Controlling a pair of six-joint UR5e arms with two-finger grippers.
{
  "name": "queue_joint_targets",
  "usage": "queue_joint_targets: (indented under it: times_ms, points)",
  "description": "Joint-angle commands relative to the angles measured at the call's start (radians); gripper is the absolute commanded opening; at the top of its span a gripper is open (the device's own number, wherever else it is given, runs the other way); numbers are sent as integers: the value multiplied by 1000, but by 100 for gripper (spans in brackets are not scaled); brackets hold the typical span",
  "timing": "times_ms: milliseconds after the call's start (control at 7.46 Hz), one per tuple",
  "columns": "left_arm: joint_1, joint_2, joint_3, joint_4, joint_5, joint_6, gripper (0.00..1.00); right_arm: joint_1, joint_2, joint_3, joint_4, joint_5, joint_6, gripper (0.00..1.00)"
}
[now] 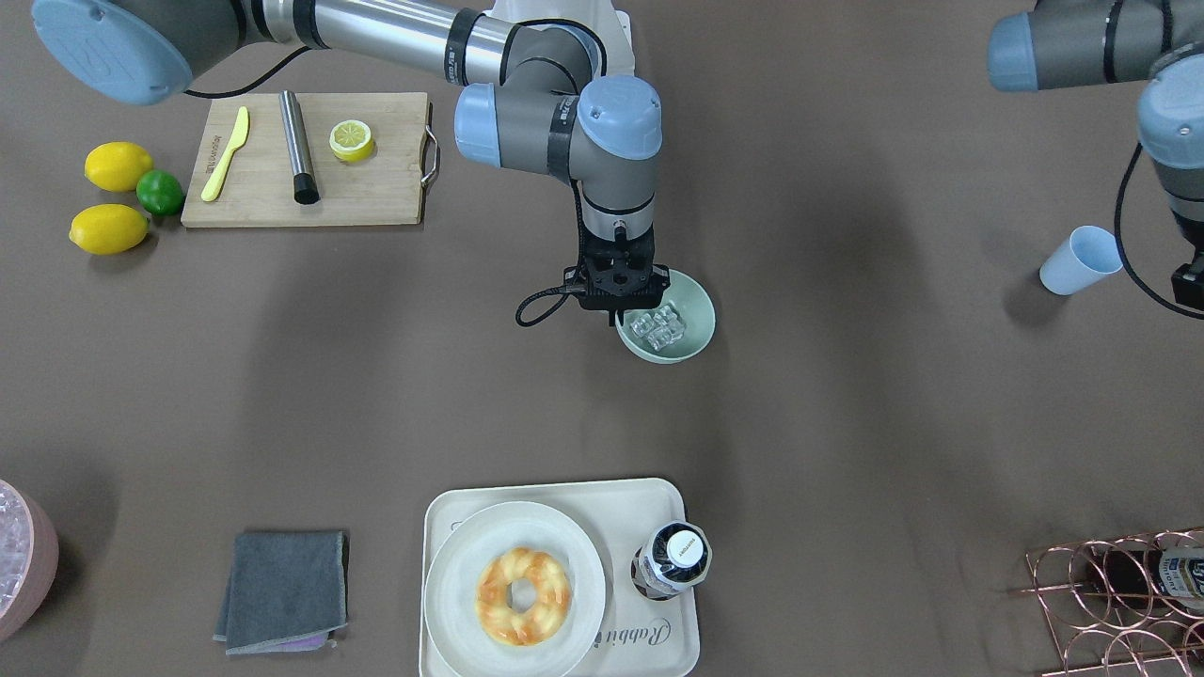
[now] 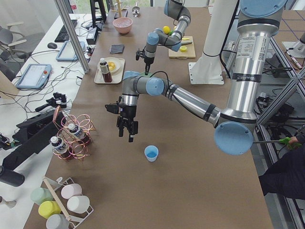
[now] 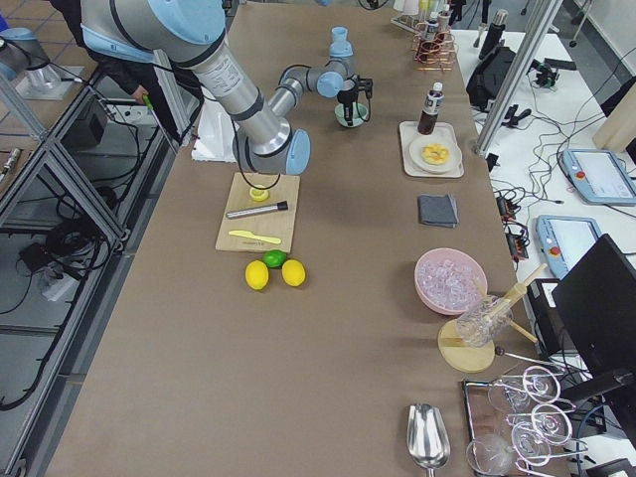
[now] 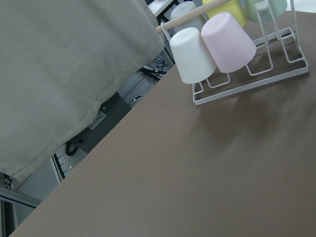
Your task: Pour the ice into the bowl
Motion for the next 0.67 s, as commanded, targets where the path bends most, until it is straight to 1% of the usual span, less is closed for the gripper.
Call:
queue_joint_targets:
  times_ms: [0, 134, 268, 402, 536]
  points:
    - [-239, -2, 110, -182, -183, 378, 97, 143, -19, 30, -11, 140, -98, 0]
    - [-323, -2, 123, -184, -250, 503, 97, 201, -39, 37, -12, 214, -148, 0]
    - [-367, -3, 138, -217, -325, 556, 97, 258, -77, 71, -14, 275, -201, 0]
    - [-405, 0, 141, -234, -423, 605, 97, 316, -141, 144, -53, 324, -279, 0]
    - [-455, 4, 149, -234, -526, 687, 97, 382, -232, 230, -86, 382, -380, 0]
